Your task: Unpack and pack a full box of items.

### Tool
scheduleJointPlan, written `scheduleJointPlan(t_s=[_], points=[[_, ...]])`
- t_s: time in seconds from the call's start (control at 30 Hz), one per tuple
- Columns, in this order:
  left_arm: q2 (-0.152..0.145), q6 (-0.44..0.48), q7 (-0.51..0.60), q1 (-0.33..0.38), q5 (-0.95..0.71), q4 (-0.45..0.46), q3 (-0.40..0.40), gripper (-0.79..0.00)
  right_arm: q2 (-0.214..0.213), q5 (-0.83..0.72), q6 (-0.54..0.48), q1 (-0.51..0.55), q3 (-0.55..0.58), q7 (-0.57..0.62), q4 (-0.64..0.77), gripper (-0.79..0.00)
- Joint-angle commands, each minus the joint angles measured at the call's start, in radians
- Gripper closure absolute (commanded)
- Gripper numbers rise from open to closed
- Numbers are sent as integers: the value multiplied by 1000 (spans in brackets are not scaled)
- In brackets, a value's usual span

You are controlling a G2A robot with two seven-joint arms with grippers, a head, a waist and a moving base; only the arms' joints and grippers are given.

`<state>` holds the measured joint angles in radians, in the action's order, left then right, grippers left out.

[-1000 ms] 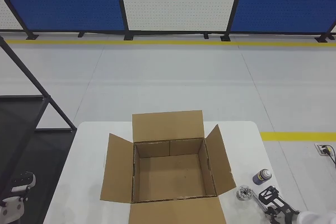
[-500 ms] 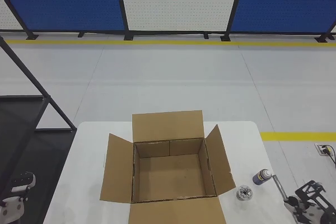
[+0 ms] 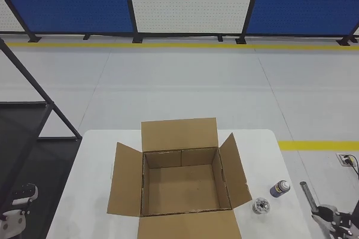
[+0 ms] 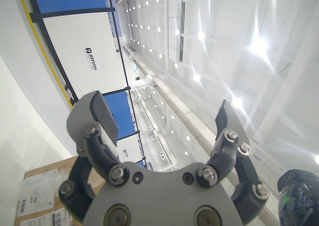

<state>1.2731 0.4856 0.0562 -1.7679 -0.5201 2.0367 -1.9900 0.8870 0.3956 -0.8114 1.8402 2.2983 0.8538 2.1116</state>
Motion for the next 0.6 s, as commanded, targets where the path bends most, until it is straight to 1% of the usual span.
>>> scheduleJointPlan(t_s=[0.0,0.23,0.3,0.37,0.5,0.57], points=[[0,0,0,0,0,0,0,-785,0,0,0,0,-1,-1,-1,0],[0,0,0,0,0,0,0,-785,0,0,0,0,-1,-1,-1,0],[0,0,0,0,0,0,0,-785,1,30,26,6,-13,-8,8,0],[0,0,0,0,0,0,0,-785,1,62,9,0,-24,-41,67,0],[0,0,0,0,0,0,0,-785,-2,142,-17,-37,-13,-99,238,0],[0,0,0,0,0,0,0,-785,-13,175,-100,-102,-29,-141,238,0]])
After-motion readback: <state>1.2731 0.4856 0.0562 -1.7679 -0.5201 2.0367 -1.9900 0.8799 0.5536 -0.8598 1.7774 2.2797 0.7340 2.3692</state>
